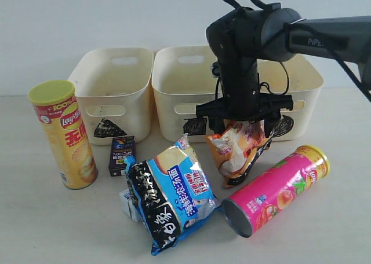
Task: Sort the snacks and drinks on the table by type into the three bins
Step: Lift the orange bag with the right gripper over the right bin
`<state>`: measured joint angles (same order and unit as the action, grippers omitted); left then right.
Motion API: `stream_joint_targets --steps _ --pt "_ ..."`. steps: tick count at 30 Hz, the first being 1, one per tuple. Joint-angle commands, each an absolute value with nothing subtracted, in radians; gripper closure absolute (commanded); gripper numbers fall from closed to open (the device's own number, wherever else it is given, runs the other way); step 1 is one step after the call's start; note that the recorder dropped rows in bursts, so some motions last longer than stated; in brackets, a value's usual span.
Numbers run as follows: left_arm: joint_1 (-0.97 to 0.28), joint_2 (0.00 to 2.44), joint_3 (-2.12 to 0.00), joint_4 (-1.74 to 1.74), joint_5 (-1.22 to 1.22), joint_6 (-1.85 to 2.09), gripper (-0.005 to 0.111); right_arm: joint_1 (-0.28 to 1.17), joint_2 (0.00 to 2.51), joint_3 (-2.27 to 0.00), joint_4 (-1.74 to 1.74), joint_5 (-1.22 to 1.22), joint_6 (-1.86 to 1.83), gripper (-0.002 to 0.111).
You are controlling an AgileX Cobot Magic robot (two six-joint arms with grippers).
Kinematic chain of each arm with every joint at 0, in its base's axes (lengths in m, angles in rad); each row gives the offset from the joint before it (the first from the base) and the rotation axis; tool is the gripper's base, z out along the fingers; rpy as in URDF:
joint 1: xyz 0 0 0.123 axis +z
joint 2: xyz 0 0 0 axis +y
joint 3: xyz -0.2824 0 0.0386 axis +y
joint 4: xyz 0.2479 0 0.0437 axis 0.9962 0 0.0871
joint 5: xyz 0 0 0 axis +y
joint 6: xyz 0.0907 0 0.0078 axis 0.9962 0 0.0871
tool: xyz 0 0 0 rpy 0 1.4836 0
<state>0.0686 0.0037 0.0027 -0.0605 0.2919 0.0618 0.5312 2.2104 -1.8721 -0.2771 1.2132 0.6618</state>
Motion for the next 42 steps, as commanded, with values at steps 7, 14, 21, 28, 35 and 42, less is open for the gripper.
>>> stream_joint_targets --steps 7,14,21,28,35,42 --pt "0.072 0.0 0.0 -0.063 0.285 0.053 0.102 0.527 2.223 -1.872 -0.3 1.221 0.656 0.098" --pt "0.072 0.0 0.0 -0.063 0.285 0.053 0.102 0.527 2.223 -1.872 -0.3 1.221 0.673 0.108" --pt "0.072 0.0 0.0 -0.063 0.285 0.053 0.102 0.529 2.205 -1.872 -0.296 1.219 0.672 0.108" --pt "0.072 0.0 0.0 -0.063 0.285 0.053 0.102 0.532 2.126 -1.872 -0.269 1.215 0.655 0.108" --pt "0.072 0.0 0.0 -0.063 0.285 0.053 0.102 0.564 2.04 -1.872 -0.262 1.221 0.644 0.108" --pt "0.072 0.0 0.0 -0.063 0.285 0.053 0.102 0.588 1.952 -1.872 -0.257 1.221 0.586 0.108"
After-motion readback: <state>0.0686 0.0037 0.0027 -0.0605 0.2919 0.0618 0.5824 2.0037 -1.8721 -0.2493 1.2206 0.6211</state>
